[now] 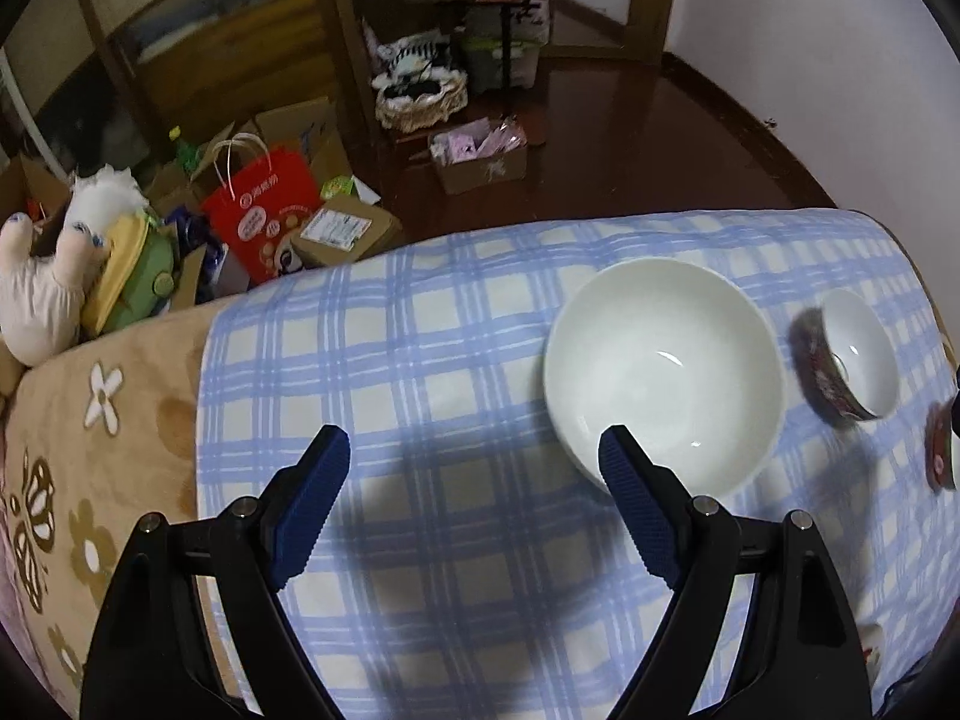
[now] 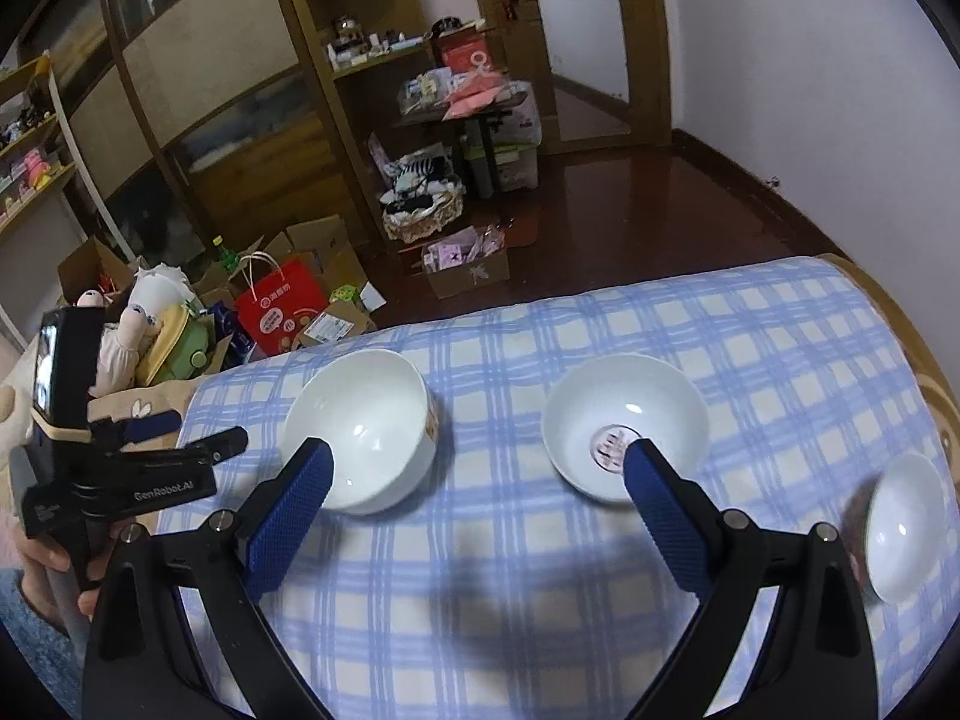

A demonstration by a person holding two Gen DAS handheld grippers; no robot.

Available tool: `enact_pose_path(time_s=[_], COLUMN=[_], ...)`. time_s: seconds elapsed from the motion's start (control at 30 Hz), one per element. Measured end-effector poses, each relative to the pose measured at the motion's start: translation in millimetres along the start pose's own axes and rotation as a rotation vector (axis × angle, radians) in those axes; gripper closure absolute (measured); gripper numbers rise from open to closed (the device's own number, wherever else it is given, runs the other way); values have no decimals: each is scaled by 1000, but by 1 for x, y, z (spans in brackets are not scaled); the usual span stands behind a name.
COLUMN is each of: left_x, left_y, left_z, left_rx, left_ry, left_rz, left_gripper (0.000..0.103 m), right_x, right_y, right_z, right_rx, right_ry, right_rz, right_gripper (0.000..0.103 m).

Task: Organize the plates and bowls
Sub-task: 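Move both tools toward the white bowls on the cloth, then grip the large white bowl rim with the left tool while the right tool grips the plain white bowl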

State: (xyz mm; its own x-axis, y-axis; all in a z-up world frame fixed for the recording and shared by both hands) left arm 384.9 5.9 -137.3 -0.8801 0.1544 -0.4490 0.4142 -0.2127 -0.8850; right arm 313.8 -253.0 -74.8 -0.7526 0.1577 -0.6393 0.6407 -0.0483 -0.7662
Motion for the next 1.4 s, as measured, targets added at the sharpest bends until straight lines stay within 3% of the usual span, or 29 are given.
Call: enact_pose_path(time_s=[0.2, 0.43, 0.6, 0.7, 0.8, 1.0, 1.07, 1.1, 1.13, 1.33, 1.4], left_x=[-5, -8, -8, -7, -6, 0, 1, 3, 4, 14, 14], left_y=[26, 51, 61, 66, 72, 77, 79, 80, 82, 79, 78], left_z=[-11, -6, 3, 6, 4, 6, 9, 10, 12, 24, 25], left_rx=[-4, -1, -7, -28, -26, 35, 44, 50, 52, 46, 48], left_ry=[-39, -33, -5, 16, 5, -47, -38, -34, -28, 3, 6], left_rz=[-20, -50, -54, -51, -68, -78, -75, -75, -77, -78, -81], left_gripper=[19, 19, 21, 27, 39, 60, 67, 73, 77, 86, 87], right_x=[-6, -3, 2, 5, 9, 18, 21, 24, 25, 34, 36], right_y=[37, 76, 92, 100, 110, 129, 134, 136, 138, 139, 138], right_z=[-22, -42, -49, -52, -53, -59, -61, -61, -61, -62, -62], right_rx=[-22, -42, -30, -24, -17, -59, -59, -62, -67, -106, -88], right_ry=[-27, -45, -63, -62, -49, -30, -28, -25, -21, 8, 5], right_rz=[-63, -136, -163, -182, -214, -277, -294, -307, -312, -341, -340], right_gripper=[2, 16, 16, 16, 26, 26, 40, 54, 61, 81, 82])
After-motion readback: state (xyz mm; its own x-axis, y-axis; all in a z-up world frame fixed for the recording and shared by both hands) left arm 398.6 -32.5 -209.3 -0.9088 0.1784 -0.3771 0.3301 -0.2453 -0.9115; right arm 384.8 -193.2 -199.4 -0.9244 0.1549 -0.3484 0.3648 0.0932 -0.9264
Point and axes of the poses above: each gripper's, at about its wrist camera, not at the fingertips, and y roughly the way its jaws point, z to its right, x to its underside, the point moved 7 cm from there along y, roughly the way its jaws point, and after that the axes turned 10 degrees about x, right-handed, at the moved point
